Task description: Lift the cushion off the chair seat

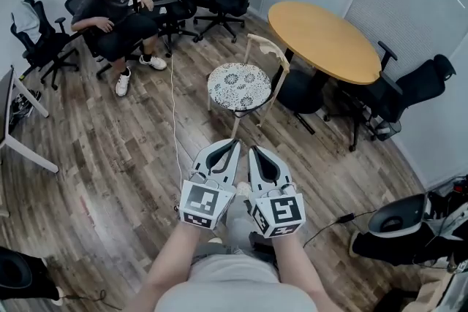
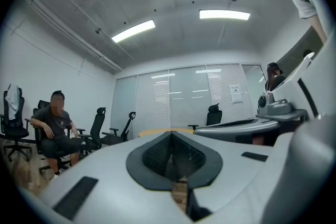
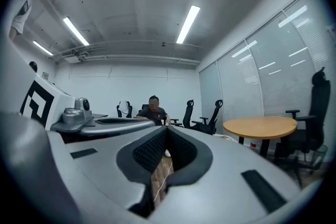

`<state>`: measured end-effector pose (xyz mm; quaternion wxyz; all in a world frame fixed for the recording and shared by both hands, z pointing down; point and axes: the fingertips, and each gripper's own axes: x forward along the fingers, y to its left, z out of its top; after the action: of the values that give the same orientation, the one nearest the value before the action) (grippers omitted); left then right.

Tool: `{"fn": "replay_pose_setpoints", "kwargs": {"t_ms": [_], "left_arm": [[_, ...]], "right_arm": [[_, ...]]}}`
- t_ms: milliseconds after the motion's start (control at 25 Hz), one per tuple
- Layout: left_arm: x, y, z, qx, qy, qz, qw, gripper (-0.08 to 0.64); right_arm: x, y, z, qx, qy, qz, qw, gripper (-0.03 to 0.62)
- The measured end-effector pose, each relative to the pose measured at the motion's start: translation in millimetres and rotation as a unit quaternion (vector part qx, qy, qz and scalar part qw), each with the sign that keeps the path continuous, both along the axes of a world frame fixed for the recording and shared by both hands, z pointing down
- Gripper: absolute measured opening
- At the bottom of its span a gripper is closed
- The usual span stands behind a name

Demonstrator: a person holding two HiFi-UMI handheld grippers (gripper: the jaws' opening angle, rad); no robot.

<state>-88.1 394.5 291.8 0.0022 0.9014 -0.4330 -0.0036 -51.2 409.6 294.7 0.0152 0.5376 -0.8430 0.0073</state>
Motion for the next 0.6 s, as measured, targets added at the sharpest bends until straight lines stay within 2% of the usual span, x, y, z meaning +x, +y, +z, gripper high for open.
{"fn": "replay_pose_setpoints", "kwargs": {"t_ms": [200,600], "left_arm": [[5,-37,8,-0.004,-0.007,-0.004,1.0,-0.003],[39,-136,18,-0.013,-0.009,-0.015,0.9998,-0.003]], "right_arm": [[4,-39,7,-0.003,-0.008,-0.006,1.0,0.025],[39,-138,17,-0.018,-0.02,-0.018,0.999,0.025]]}}
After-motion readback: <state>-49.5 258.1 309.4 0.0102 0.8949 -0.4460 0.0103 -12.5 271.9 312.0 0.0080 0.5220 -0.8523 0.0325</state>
